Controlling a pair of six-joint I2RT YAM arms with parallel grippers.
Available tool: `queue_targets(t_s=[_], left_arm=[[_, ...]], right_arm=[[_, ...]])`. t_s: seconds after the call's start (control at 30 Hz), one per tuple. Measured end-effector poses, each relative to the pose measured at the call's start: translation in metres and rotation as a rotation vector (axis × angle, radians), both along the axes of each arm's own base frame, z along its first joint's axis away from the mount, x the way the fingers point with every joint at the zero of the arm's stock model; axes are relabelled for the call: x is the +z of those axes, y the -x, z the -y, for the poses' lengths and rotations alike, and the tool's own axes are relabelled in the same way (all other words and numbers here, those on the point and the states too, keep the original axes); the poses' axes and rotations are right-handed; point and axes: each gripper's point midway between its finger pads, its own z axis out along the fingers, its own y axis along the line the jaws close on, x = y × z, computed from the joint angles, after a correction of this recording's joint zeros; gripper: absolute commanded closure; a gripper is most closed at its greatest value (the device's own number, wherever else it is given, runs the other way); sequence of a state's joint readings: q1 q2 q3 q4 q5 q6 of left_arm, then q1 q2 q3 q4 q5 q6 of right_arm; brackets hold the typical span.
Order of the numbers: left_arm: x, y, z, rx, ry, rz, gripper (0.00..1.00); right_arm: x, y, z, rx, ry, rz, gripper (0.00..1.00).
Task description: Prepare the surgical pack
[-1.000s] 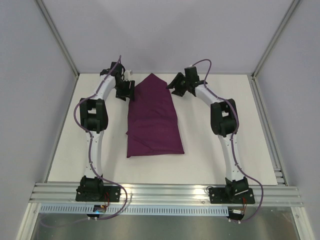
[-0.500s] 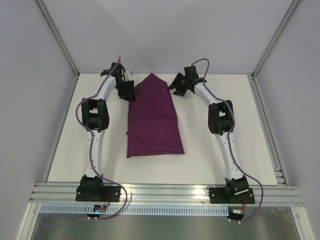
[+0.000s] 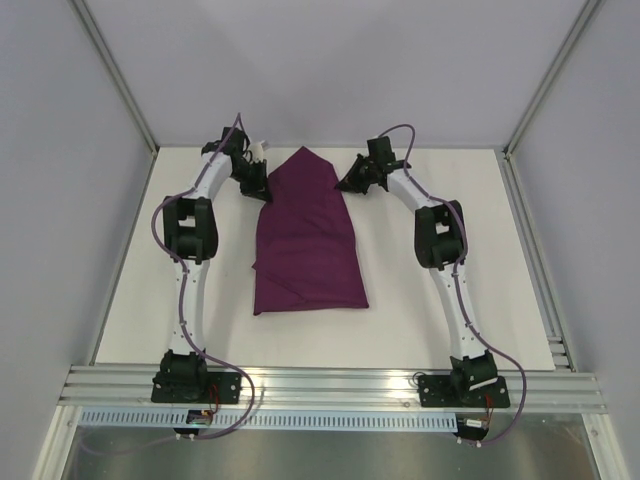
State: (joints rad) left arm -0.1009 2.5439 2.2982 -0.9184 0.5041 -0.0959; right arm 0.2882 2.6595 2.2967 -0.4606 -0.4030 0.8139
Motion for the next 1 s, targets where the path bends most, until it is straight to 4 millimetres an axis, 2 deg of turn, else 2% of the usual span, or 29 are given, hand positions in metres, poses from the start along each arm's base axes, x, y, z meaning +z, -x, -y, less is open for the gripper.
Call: queue_targets(t_s=[0.13,0.27,0.37,0.47,0.57,0.7,0.8,1.0], left_arm=[[0.001,0.003,-0.003,-0.015,-0.014,0.022,1.00],[0.023,0.010,-0.005,-0.038,-0.021,0.065,1.00],[0.055,0.017,-0.005,-0.058,-0.018,0.125,1.00],[0.091,0.030,-0.003,-0.081,-0.003,0.187,1.00],[0.120,0.047,0.000,-0.107,0.018,0.233,1.00],[0.133,0.076,0.001,-0.136,0.043,0.247,1.00],[0.137,0.101,0.002,-0.166,0.062,0.244,1.00],[0.145,0.148,0.006,-0.232,0.104,0.248,1.00]], right_arm=[[-0.001,0.000,-0.001,0.007,-0.011,0.011,0.99],[0.006,0.010,0.001,0.022,-0.012,0.021,0.99],[0.029,0.020,0.002,0.042,-0.023,0.050,1.00],[0.066,0.031,0.003,0.061,-0.041,0.107,1.00],[0.106,0.050,0.007,0.079,-0.054,0.172,1.00],[0.143,0.077,0.013,0.103,-0.060,0.240,0.99],[0.152,0.100,0.018,0.117,-0.060,0.252,1.00],[0.147,0.154,0.033,0.133,-0.050,0.230,0.99]])
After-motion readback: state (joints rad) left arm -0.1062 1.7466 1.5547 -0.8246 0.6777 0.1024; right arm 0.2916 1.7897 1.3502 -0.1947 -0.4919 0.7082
